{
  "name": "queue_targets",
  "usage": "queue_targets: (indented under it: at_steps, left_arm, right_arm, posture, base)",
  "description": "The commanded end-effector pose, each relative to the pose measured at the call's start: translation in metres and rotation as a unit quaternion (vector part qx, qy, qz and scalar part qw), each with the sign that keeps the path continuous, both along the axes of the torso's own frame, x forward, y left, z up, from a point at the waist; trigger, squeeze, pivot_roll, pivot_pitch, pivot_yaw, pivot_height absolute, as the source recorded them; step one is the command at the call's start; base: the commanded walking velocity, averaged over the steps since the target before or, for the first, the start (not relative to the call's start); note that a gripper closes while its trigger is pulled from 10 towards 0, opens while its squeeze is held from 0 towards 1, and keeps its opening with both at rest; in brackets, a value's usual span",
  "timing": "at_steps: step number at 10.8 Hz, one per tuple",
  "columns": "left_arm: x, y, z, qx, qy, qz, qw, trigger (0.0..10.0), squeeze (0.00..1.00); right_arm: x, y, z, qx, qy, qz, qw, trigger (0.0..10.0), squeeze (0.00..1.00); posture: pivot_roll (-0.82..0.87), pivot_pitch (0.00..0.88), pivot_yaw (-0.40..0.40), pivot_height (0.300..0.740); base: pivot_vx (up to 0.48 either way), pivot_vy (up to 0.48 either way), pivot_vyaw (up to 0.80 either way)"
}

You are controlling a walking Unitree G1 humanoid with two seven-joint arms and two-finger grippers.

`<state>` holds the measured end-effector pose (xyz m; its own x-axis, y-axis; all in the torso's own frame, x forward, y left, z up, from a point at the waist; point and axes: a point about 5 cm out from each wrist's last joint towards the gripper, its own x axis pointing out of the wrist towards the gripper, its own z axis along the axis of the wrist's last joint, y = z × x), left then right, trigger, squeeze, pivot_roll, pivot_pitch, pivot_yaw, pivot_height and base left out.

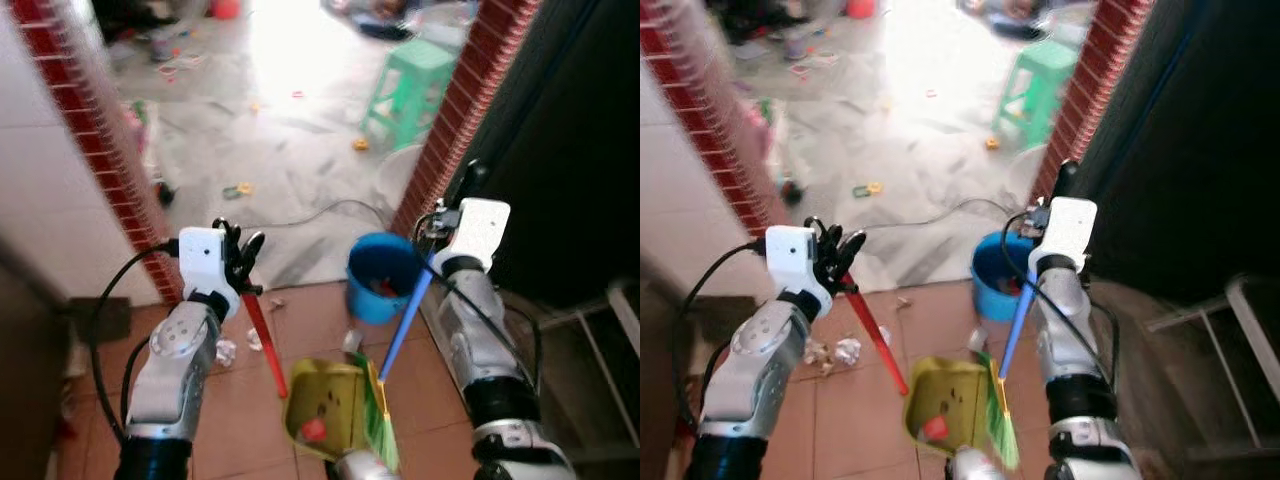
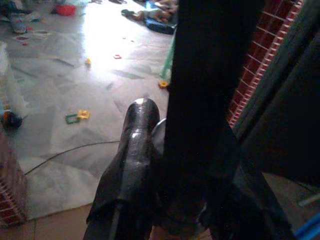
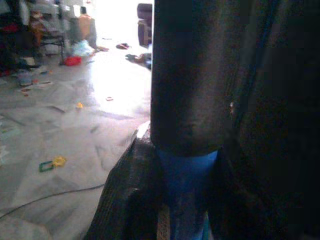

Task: Sweep floor

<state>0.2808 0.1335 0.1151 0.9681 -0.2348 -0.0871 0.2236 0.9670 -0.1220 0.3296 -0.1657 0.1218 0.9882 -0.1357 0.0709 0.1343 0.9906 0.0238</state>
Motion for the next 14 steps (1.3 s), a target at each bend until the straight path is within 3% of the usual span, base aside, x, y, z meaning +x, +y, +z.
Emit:
queue_targets:
  at_steps: [1,7,11,14]
  left_arm:
    - [0.002,-0.005,0.017,-0.014,-0.036,-0.012,0.999,10.0,0.00]
    - [-0.001,-0.008,0.024,-0.007,-0.055,-0.006,0.998,10.0,0.00]
    - [0.000,-0.001,0.031,-0.018,-0.063,0.008,0.998,10.0,0.00]
    - [0.010,0.004,0.066,-0.048,-0.110,0.024,0.992,10.0,0.00]
  right_arm:
    - [0.002,-0.002,0.006,-0.003,-0.007,0.001,1.000,10.0,0.00]
    - [-0.003,-0.007,0.006,-0.012,-0.008,0.003,1.000,10.0,0.00]
    - [-0.019,-0.033,-0.007,-0.055,0.012,-0.026,0.998,10.0,0.00]
    - [-0.020,-0.045,-0.021,-0.102,0.046,-0.052,0.992,10.0,0.00]
  posture:
    - [-0.01,0.000,-0.042,0.740]
    - [-0.01,0.000,-0.051,0.740]
    - [-0.02,0.000,-0.045,0.740]
    - [-0.01,0.000,-0.047,0.740]
  base:
    - [0.000,0.000,-0.80]
    - [0.000,0.000,-0.80]
    - [0.000,0.000,-0.10]
    - [0.000,0.000,0.00]
